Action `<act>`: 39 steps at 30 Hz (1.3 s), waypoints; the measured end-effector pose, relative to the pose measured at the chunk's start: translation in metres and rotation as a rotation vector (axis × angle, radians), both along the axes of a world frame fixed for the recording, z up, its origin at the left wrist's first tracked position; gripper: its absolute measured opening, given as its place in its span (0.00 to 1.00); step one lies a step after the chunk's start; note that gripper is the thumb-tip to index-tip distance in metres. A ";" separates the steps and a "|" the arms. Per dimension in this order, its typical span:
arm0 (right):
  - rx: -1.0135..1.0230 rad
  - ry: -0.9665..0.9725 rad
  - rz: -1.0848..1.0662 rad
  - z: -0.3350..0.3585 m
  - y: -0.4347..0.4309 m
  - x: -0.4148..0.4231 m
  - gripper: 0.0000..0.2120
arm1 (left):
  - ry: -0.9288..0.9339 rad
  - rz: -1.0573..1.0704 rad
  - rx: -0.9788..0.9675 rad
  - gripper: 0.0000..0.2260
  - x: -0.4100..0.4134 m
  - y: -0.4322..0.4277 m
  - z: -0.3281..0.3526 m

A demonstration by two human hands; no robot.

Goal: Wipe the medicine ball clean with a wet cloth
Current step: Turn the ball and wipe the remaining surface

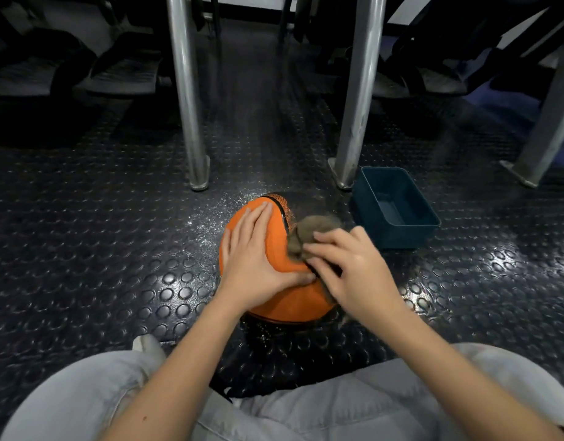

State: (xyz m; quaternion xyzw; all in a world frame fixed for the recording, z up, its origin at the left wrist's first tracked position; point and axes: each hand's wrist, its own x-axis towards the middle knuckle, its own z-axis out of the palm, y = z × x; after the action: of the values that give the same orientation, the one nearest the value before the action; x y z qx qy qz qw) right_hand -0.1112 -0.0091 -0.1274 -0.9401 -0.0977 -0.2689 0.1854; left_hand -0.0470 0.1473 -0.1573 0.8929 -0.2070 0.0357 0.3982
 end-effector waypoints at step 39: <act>0.064 0.130 -0.233 0.023 -0.005 0.074 0.10 | -0.023 0.013 -0.002 0.56 -0.001 -0.004 0.000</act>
State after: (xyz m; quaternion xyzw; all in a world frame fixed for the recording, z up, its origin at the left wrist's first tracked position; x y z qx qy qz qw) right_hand -0.0371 -0.0140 -0.1040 -0.9541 0.0333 -0.2299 0.1888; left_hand -0.0483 0.1434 -0.1571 0.8933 -0.2056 0.0491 0.3966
